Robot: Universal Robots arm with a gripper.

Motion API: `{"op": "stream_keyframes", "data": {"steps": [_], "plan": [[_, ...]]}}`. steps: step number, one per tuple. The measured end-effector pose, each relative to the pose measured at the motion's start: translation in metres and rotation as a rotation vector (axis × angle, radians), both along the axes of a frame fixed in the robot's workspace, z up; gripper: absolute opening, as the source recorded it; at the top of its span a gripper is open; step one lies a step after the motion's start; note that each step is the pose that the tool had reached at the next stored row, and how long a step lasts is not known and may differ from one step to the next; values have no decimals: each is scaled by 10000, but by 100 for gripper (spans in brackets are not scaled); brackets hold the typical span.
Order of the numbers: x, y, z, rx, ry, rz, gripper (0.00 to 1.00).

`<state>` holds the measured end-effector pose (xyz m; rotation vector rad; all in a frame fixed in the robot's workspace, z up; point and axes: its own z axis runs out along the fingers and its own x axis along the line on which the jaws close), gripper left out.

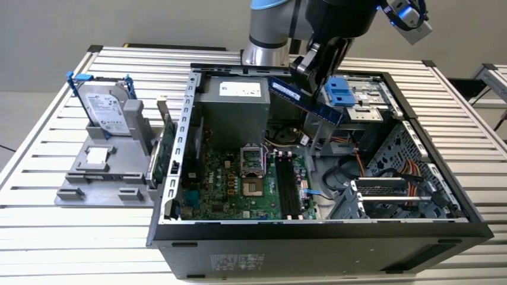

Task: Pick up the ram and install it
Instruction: 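Insert the ram into the slot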

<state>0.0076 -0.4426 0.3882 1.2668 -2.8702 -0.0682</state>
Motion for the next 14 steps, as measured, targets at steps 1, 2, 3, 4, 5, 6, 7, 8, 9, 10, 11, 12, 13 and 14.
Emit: {"op": "stream_keyframes", "data": {"steps": [1, 2, 3, 4, 5, 6, 7, 8, 9, 10, 11, 12, 13, 14], "plan": [[0, 0, 0, 0, 0, -63, 0], [0, 0, 0, 0, 0, -118, 0], [0, 0, 0, 1, 0, -173, 0], [0, 0, 0, 0, 0, -235, 0], [0, 0, 0, 0, 0, -287, 0], [0, 0, 0, 0, 0, -349, 0], [0, 0, 0, 0, 0, -404, 0], [0, 0, 0, 0, 0, -459, 0], [0, 0, 0, 0, 0, -522, 0], [0, 0, 0, -1, 0, -580, 0], [0, 0, 0, 0, 0, -636, 0], [0, 0, 0, 1, 0, -693, 0], [0, 0, 0, 1, 0, -749, 0], [0, 0, 0, 1, 0, -805, 0]]}}
